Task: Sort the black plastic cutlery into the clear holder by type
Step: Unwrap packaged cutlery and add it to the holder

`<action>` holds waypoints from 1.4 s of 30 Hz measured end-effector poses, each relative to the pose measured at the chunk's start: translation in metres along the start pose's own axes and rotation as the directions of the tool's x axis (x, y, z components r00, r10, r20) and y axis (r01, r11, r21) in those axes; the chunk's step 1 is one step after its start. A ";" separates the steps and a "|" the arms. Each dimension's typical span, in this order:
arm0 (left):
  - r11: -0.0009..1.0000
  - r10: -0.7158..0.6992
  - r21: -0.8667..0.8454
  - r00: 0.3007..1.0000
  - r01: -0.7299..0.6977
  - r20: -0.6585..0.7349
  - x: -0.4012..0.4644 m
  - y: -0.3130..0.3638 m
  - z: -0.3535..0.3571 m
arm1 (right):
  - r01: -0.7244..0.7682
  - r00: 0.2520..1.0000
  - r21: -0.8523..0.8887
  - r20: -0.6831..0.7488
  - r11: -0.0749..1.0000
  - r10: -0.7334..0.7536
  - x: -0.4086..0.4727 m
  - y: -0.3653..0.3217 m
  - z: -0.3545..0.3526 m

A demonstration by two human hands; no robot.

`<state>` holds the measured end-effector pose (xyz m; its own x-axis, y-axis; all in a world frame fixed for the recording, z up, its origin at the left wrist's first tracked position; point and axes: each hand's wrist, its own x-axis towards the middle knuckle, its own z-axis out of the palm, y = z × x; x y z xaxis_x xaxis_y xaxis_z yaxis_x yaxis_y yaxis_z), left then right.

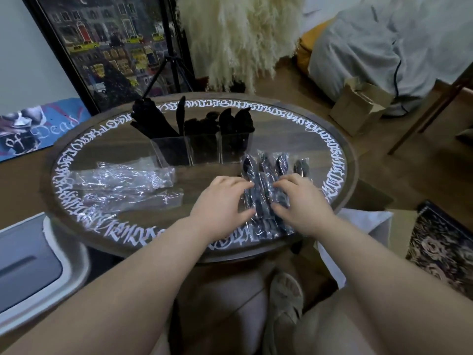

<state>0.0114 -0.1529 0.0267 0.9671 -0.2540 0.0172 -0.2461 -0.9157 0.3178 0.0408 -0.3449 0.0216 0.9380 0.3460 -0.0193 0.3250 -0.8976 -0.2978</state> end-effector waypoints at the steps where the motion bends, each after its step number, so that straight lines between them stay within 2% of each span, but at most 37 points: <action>1: 1.000 -0.001 0.011 1.000 0.000 0.013 0.003 0.003 0.005 | -0.046 0.999 0.005 -0.003 0.999 0.046 -0.002 0.005 0.002; 7: 0.998 0.011 0.066 0.999 -0.014 0.042 0.021 0.024 0.027 | -0.353 0.934 0.024 -0.052 0.935 0.354 0.003 0.035 0.006; 11: 0.995 0.009 0.096 0.992 -0.021 0.125 0.027 0.029 0.044 | -0.442 0.896 0.066 -0.010 0.894 0.444 0.005 0.046 0.013; 16: 0.996 -0.009 0.093 0.981 -0.009 0.195 0.036 0.028 0.052 | -0.463 0.886 0.091 0.006 0.882 0.464 0.010 0.048 0.014; 21: 0.998 -0.006 0.069 0.980 -0.008 0.199 0.040 0.030 0.055 | -0.496 0.861 0.230 0.009 0.837 0.508 0.012 0.052 0.012; 24: 0.998 0.000 0.057 0.980 -0.012 0.201 0.040 0.030 0.057 | -0.477 0.858 0.292 -0.049 0.829 0.511 0.010 0.052 0.007; 29: 1.000 0.005 0.022 0.975 -0.010 0.222 0.040 0.029 0.058 | -0.363 0.871 0.357 -0.199 0.861 0.449 0.006 0.045 -0.003; 32: 1.000 0.010 0.002 0.976 -0.011 0.220 0.038 0.029 0.057 | -0.322 0.840 0.401 -0.297 0.858 0.454 0.007 0.042 -0.008; 35: 1.000 0.008 -0.007 0.990 -0.007 0.142 0.037 0.030 0.049 | -0.260 0.835 0.448 -0.341 0.855 0.432 0.007 0.036 -0.010; 38: 1.000 0.010 -0.011 0.998 -0.011 -0.069 0.036 0.031 0.033 | -0.154 0.889 0.472 -0.318 0.868 0.331 0.008 0.027 -0.006; 40: 1.000 0.016 -0.020 0.972 -0.021 -0.235 0.035 0.030 0.024 | -0.095 0.924 0.459 -0.290 0.883 0.250 0.009 0.020 -0.003; 42: 1.000 0.025 0.020 0.947 -0.020 -0.319 0.032 0.026 0.018 | -0.039 0.949 0.453 -0.263 0.890 0.176 0.009 0.012 -0.002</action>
<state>0.0352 -0.1905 0.0187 0.9306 -0.1643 0.3271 -0.2667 -0.9164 0.2985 0.0536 -0.3534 0.0195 0.9786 0.0985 0.1804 0.1979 -0.6891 -0.6972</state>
